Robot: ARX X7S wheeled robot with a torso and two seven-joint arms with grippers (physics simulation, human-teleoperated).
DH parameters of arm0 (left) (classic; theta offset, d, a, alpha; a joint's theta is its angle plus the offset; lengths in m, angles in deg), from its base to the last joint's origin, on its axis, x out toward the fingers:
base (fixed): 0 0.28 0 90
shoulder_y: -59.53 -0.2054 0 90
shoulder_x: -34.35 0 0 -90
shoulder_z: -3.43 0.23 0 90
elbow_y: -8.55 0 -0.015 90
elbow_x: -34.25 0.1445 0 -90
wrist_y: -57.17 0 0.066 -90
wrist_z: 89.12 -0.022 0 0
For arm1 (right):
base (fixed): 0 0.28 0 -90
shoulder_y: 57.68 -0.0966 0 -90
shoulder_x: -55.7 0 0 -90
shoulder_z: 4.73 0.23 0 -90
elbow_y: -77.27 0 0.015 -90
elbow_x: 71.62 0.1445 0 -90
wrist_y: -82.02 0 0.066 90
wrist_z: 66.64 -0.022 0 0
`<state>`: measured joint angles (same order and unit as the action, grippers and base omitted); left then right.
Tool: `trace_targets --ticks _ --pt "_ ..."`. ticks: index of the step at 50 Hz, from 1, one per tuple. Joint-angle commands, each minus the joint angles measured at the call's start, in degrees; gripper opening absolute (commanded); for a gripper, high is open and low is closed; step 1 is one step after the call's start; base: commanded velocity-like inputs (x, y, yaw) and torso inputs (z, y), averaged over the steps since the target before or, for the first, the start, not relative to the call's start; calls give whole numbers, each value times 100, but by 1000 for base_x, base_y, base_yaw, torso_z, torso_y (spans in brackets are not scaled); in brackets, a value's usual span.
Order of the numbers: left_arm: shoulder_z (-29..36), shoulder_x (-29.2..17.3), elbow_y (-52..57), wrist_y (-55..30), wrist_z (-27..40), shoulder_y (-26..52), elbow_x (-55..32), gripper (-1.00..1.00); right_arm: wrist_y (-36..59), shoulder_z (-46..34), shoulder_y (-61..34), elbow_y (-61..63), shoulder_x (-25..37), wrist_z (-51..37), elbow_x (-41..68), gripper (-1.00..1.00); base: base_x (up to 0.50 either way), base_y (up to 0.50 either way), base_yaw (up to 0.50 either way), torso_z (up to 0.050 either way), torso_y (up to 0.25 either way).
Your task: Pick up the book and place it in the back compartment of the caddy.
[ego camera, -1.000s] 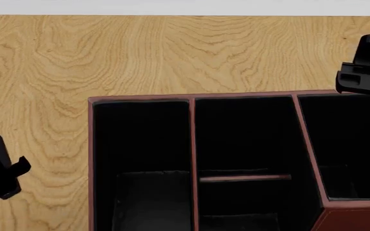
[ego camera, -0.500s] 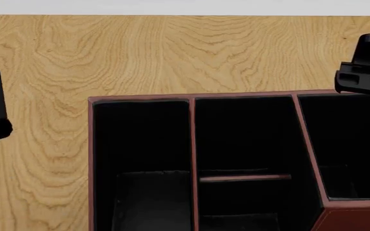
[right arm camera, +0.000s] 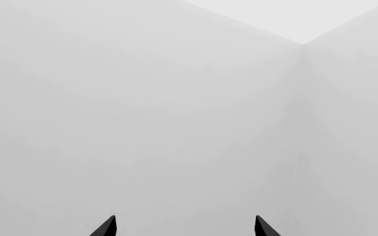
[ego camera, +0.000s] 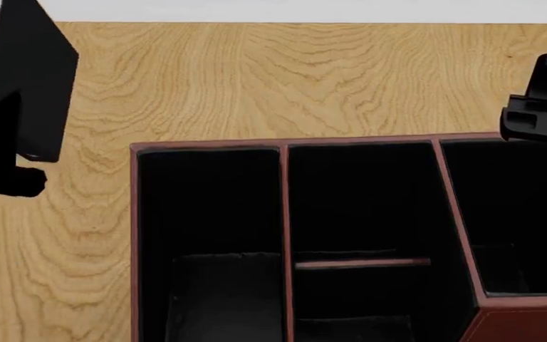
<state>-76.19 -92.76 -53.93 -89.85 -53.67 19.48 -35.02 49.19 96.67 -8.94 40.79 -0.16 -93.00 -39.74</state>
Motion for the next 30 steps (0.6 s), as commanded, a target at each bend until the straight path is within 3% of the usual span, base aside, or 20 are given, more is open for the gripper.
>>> trace_targets --ticks 1,15,30 --pt "147 -117 178 -427 -256 881 -515 -100 8 10 12 14 36 -44 45 100 0 0 0 0 0" --pt "332 -49 -201 -801 -722 1878 -1002 -100 72 42 -19 65 85 -117 170 100 0 0 0 1 1" --pt "1074 -84 -414 -887 -2535 2623 -482 -100 209 31 -152 114 141 -238 354 100 0 0 0 0 1"
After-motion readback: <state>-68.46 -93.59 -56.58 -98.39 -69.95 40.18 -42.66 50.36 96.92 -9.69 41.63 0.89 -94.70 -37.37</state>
